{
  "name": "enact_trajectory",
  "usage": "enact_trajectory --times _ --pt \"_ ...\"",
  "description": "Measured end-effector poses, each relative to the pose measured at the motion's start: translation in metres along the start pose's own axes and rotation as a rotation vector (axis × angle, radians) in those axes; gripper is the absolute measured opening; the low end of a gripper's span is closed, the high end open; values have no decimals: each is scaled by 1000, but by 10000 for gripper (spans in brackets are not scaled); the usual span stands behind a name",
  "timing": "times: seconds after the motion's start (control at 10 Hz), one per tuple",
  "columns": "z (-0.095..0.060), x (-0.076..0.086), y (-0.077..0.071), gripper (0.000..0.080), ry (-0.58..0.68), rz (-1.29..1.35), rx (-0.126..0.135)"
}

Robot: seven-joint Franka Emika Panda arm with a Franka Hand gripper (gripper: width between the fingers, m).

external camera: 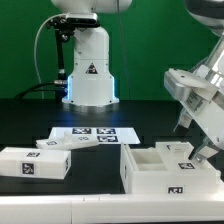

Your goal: Assemble cabinet

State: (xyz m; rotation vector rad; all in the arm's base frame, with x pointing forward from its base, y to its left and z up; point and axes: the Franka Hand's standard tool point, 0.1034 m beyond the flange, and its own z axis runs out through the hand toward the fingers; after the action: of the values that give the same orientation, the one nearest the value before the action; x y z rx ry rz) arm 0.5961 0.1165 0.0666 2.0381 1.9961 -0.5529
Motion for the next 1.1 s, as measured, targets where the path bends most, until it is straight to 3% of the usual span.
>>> enact_trajectory --times 0.4,0.5,0.7,0.9,1.1 --pt "-1 -3 1 796 4 10 1" --pt "-9 -22 -2 796 19 60 11" --pt "-11 -73 -32 796 19 145 100" --pt "-11 -93 -37 796 36 147 93" --pt "-9 -87 -38 796 34 138 96"
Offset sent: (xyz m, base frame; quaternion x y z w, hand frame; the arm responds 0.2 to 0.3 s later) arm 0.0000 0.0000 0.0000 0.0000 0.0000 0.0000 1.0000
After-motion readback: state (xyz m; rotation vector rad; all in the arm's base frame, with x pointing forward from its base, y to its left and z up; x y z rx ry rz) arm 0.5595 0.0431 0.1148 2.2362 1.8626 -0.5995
